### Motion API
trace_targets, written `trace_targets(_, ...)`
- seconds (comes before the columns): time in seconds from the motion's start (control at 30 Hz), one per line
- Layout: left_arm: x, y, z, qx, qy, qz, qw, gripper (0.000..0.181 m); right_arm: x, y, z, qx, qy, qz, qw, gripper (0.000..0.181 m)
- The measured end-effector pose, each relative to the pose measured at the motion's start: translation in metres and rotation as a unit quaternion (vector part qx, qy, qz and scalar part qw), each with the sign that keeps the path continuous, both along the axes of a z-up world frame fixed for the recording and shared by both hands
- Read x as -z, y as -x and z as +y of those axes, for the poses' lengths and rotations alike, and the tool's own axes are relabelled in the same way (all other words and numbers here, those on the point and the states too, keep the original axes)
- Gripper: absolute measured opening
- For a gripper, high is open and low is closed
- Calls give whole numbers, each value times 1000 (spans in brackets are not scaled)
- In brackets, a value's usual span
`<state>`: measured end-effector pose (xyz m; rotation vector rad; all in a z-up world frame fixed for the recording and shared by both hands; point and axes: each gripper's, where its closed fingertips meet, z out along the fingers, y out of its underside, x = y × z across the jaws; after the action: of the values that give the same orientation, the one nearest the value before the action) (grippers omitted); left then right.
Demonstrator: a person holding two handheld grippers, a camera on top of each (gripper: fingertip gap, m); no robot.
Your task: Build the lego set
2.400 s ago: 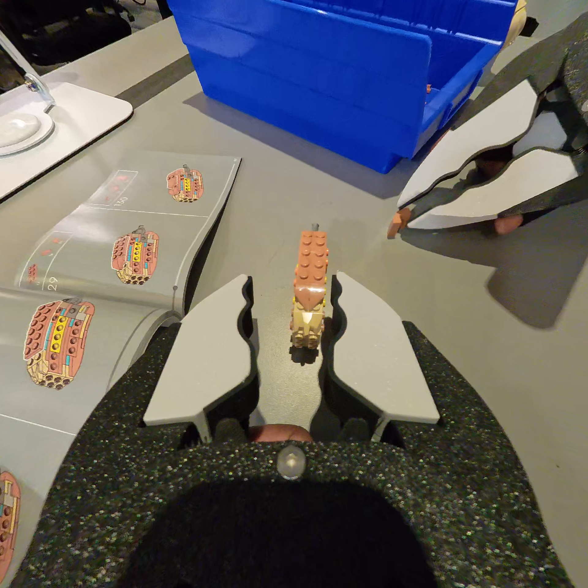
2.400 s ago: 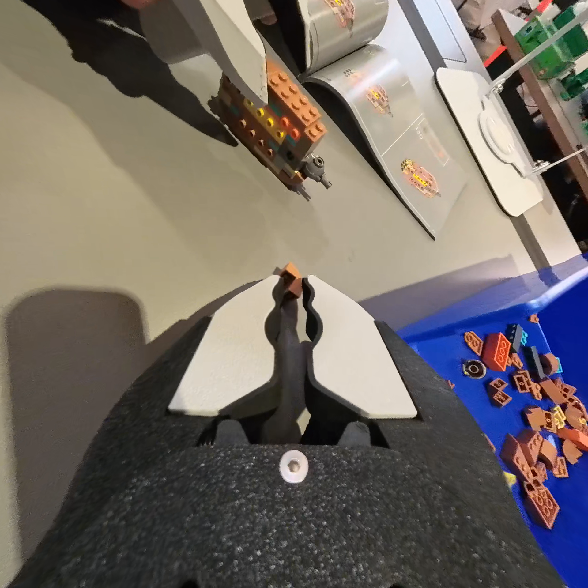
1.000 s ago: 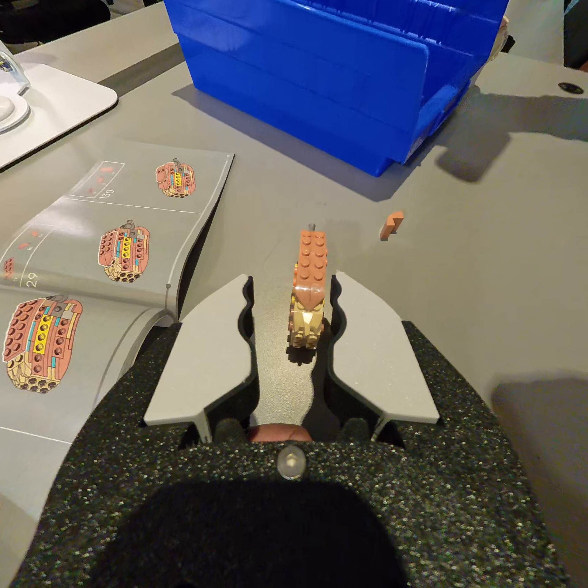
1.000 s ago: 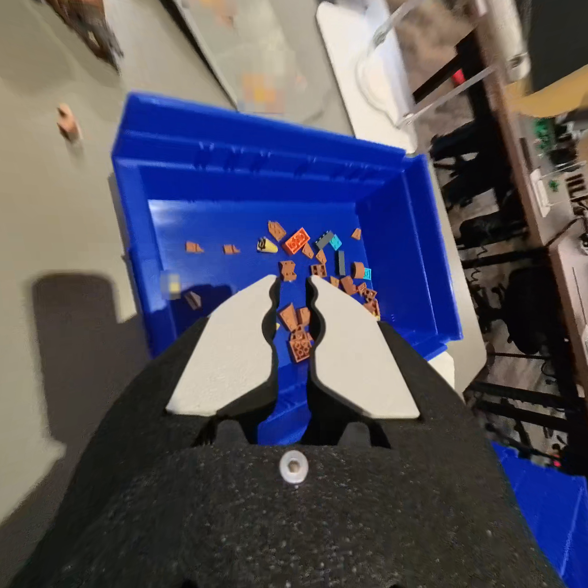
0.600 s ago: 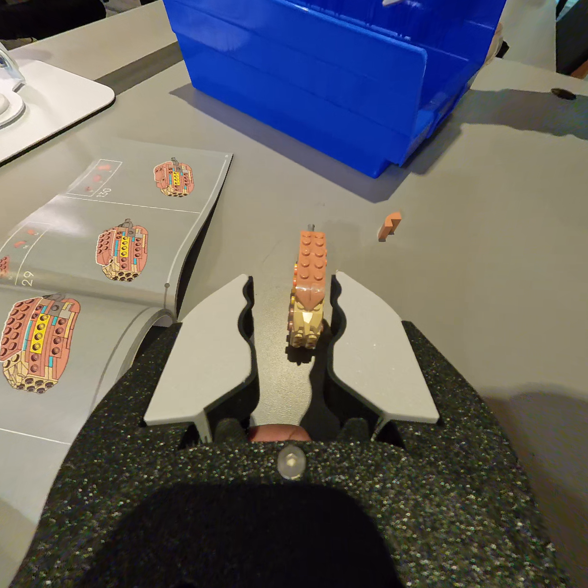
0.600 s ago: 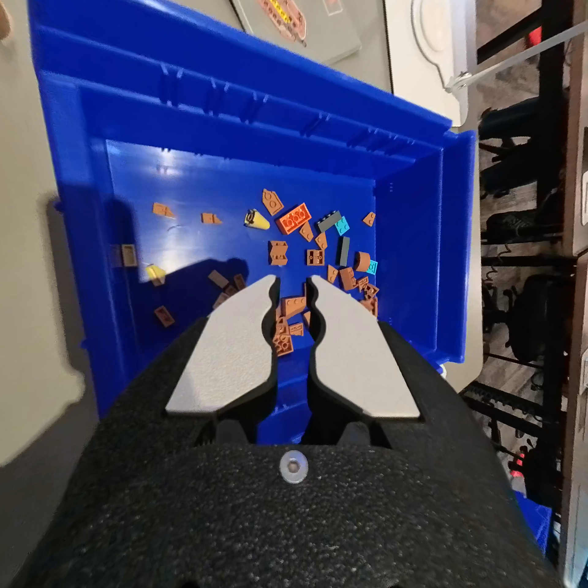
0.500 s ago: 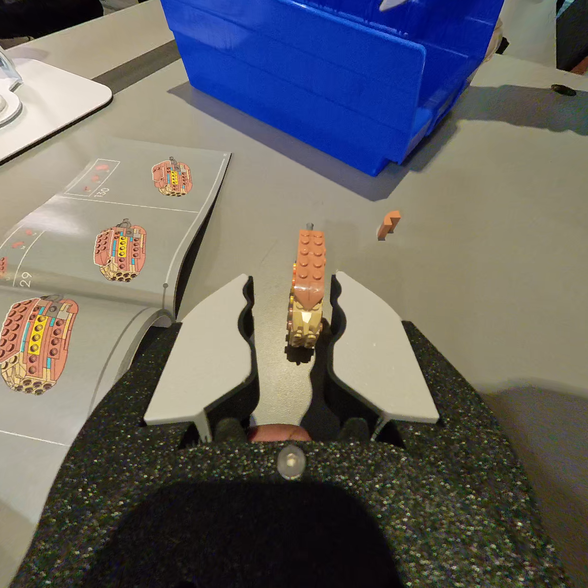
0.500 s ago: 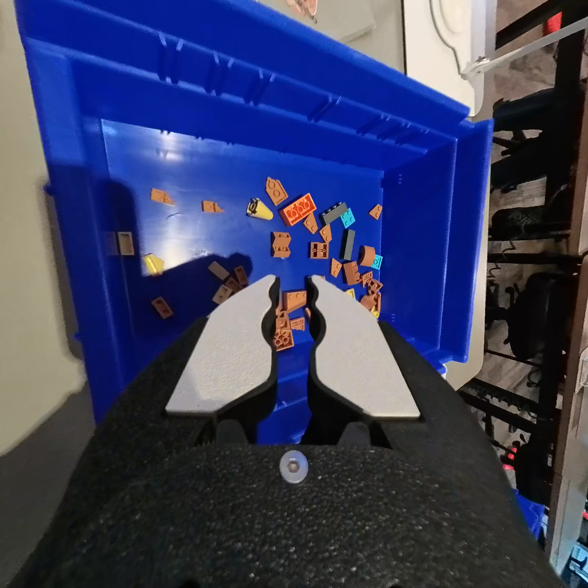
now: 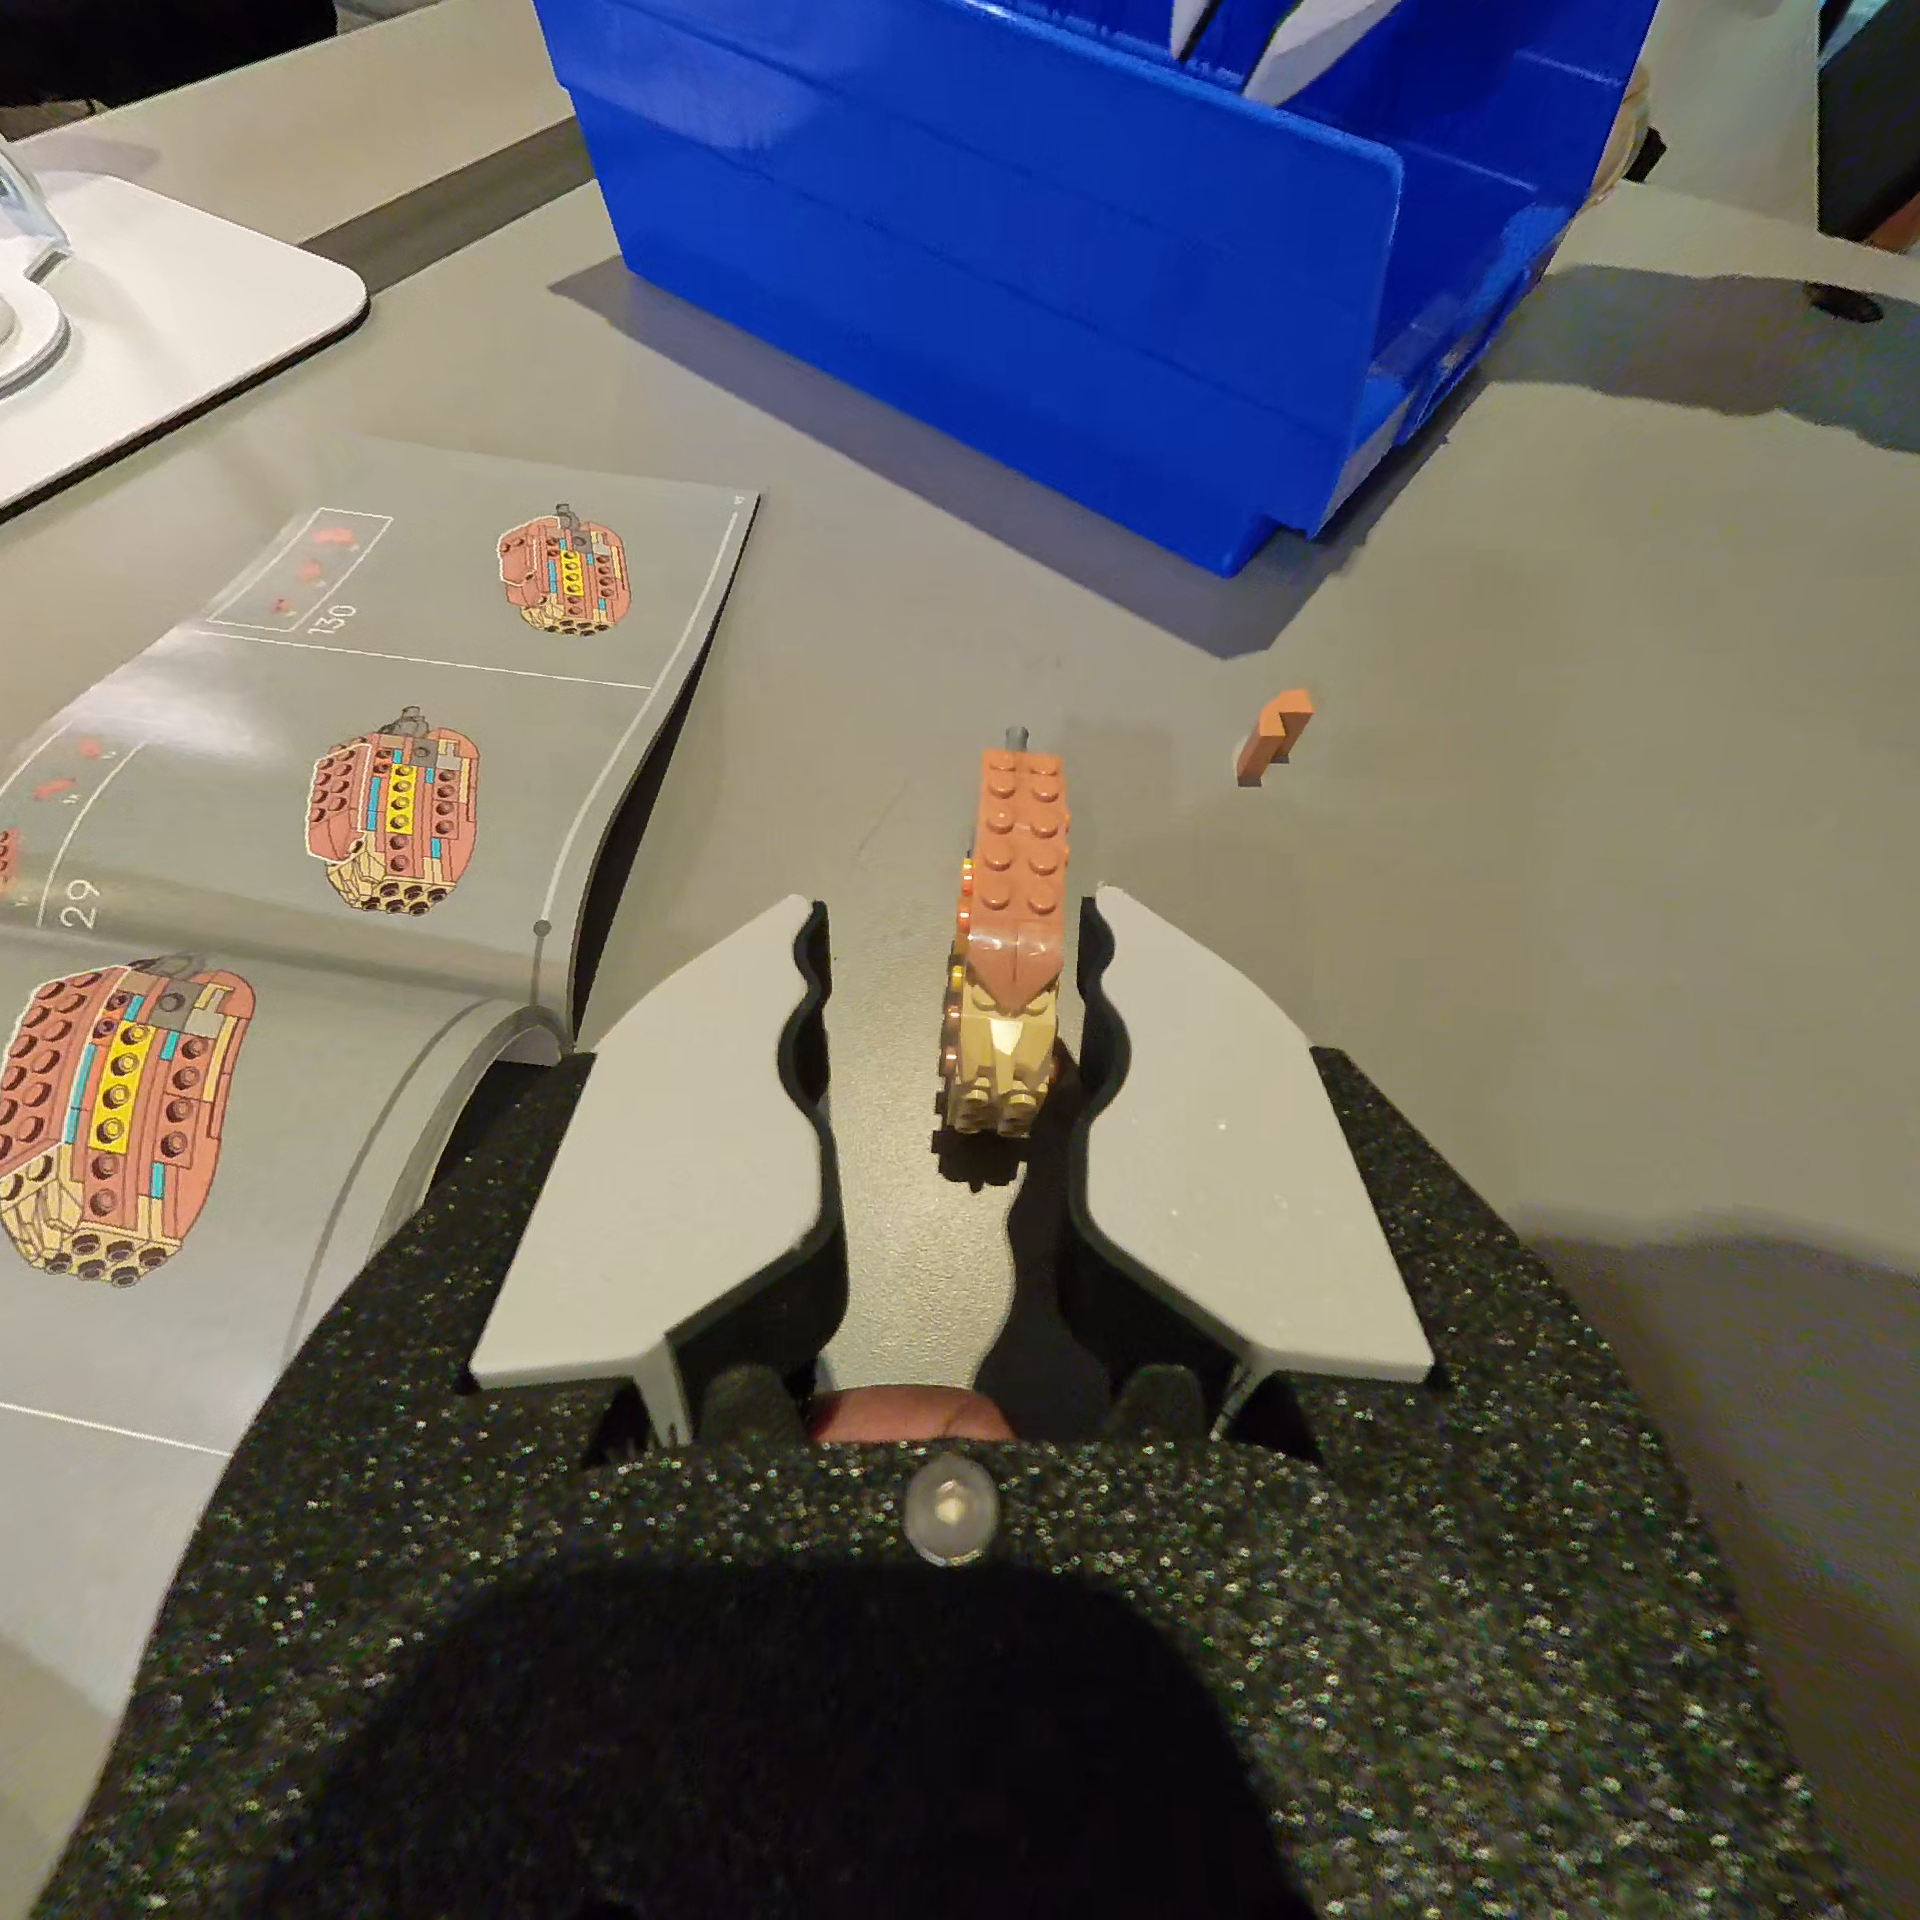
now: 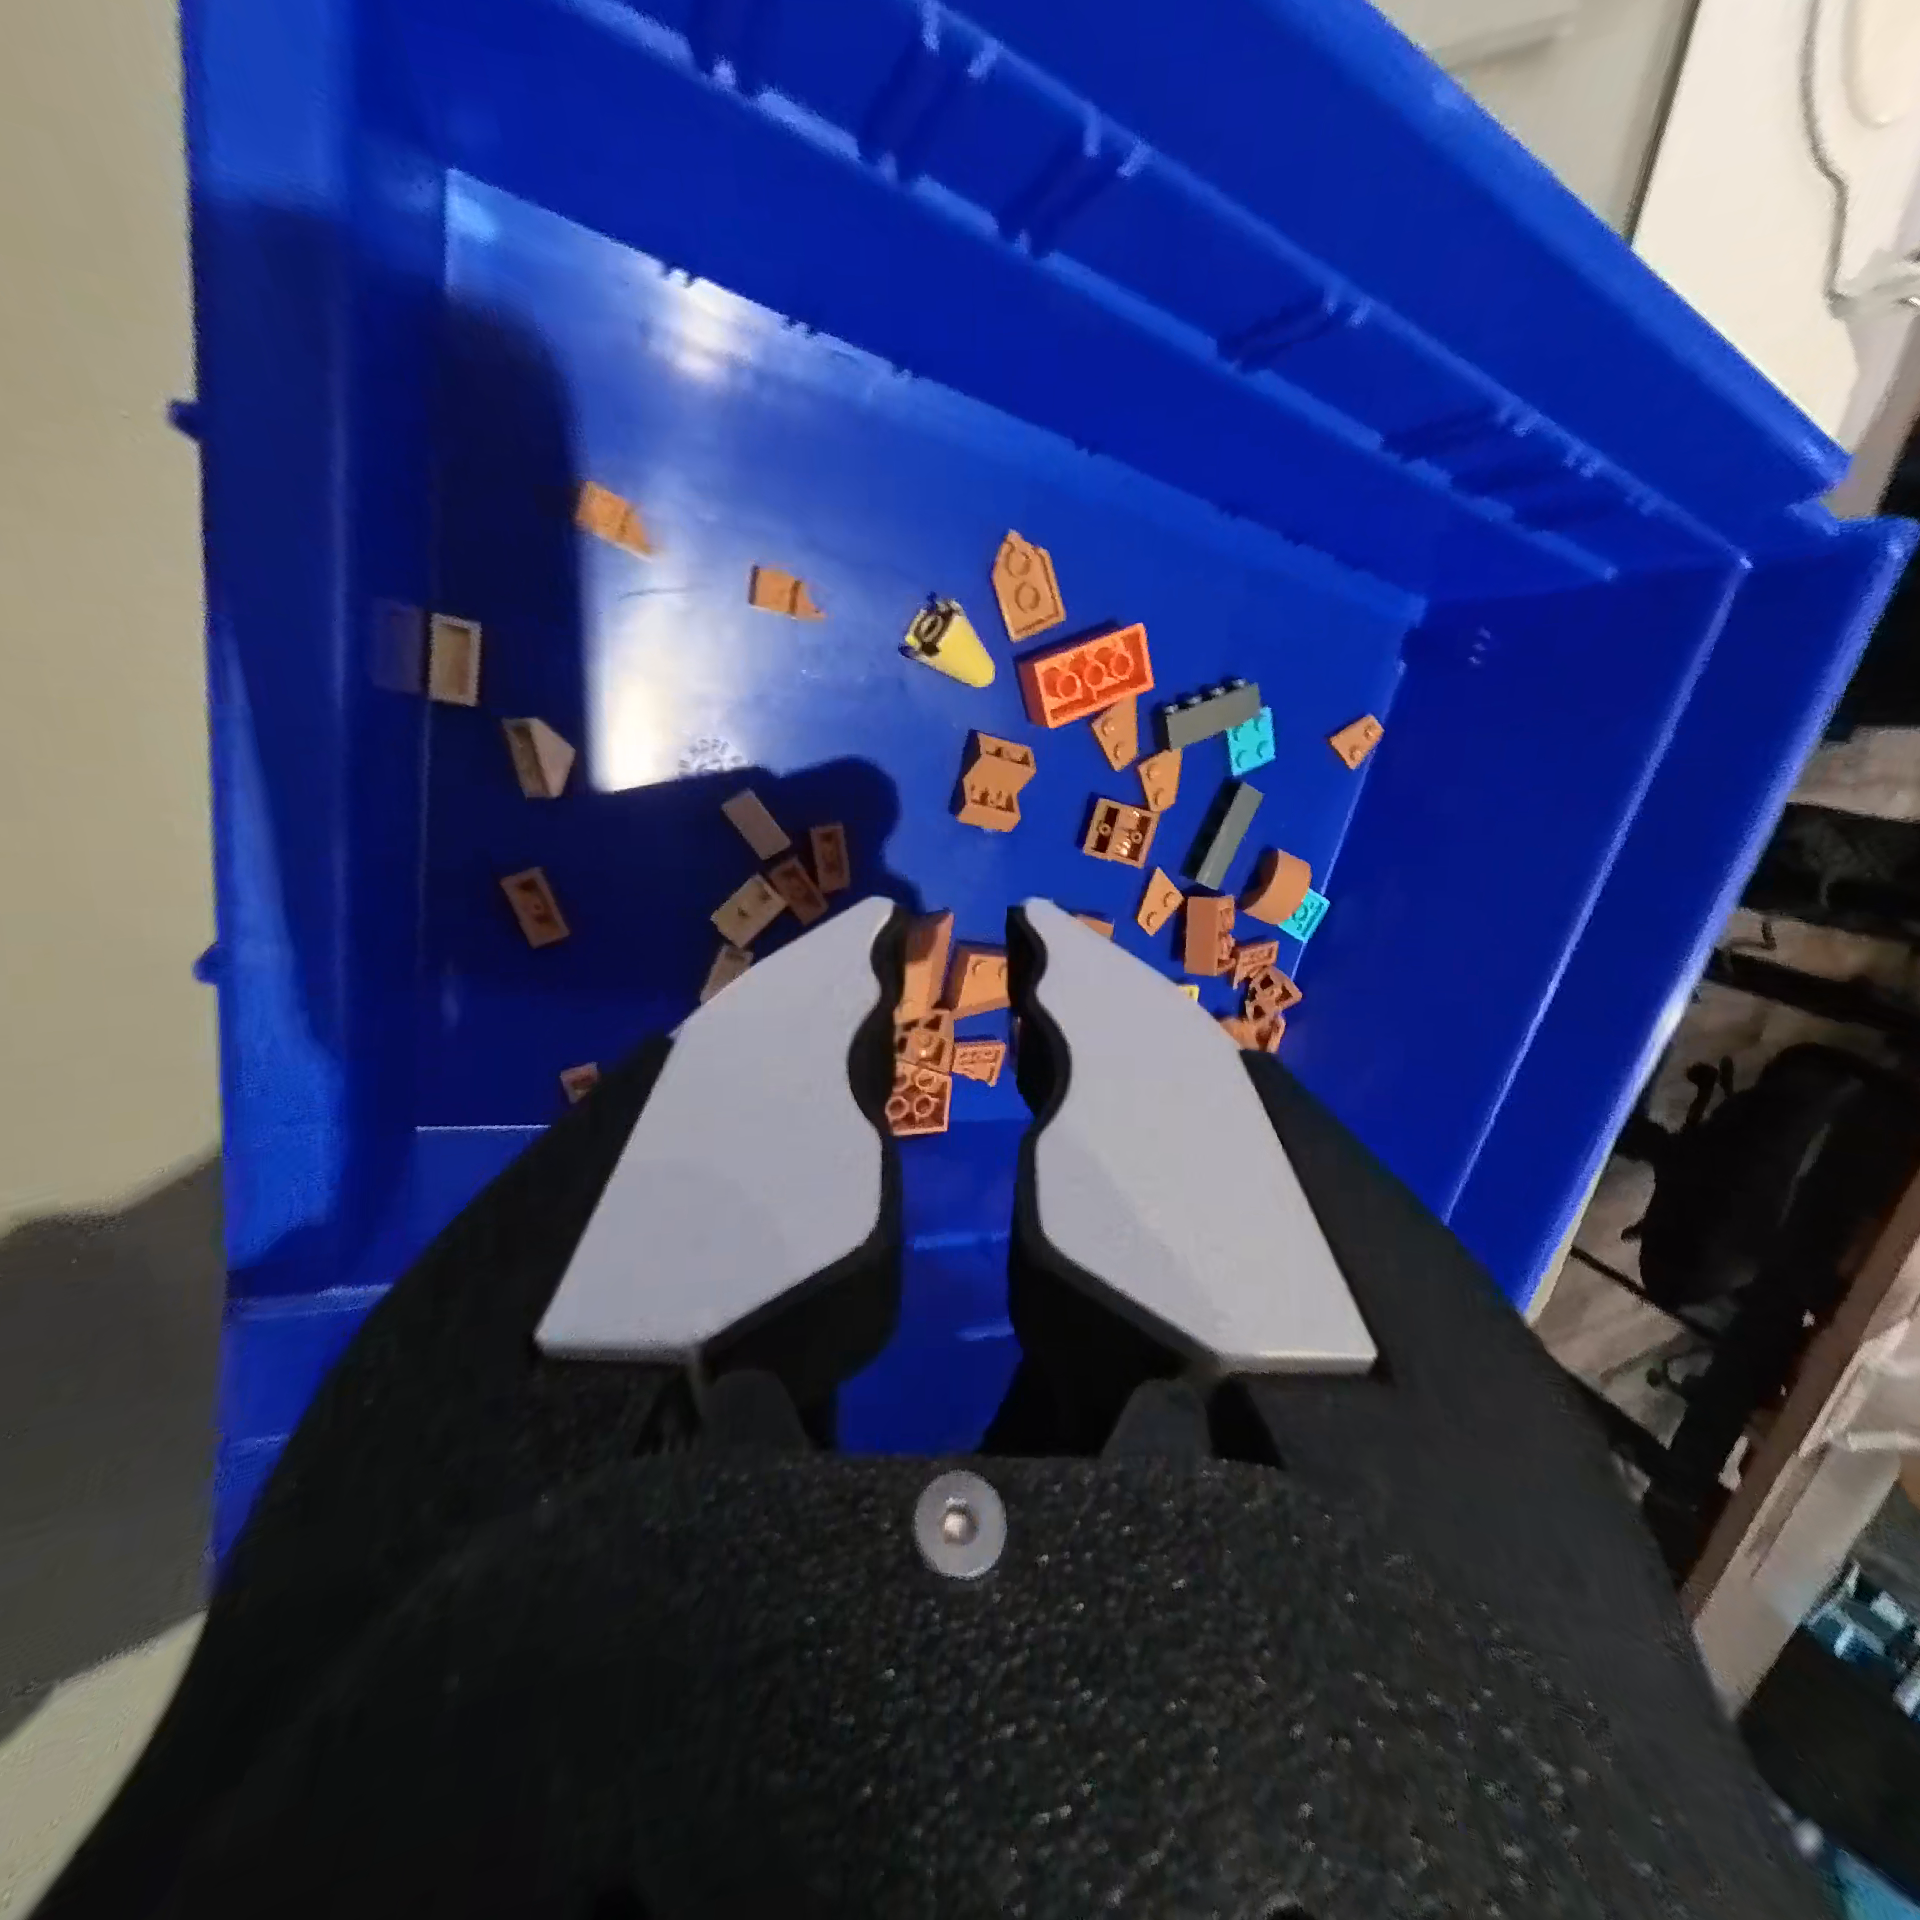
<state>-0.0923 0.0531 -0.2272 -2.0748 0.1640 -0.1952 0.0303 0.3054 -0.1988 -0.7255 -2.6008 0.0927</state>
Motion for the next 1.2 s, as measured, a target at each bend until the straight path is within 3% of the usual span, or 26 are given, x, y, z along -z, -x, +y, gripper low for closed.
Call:
trace_targets(0.17, 0, -1, 0, 3, -1, 4, 1000, 46, 13, 6, 3, -51, 0, -49, 998, 21)
trace_targets(0.5, 0, 0, 0, 0, 0, -4, 1000, 46, 50, 1, 9, -72, -31, -139, 987, 15)
trace_targets(1.2, 1, 0, 0, 0, 1, 3, 1000, 46, 64, -9, 0, -61, -6, -215, 975, 10)
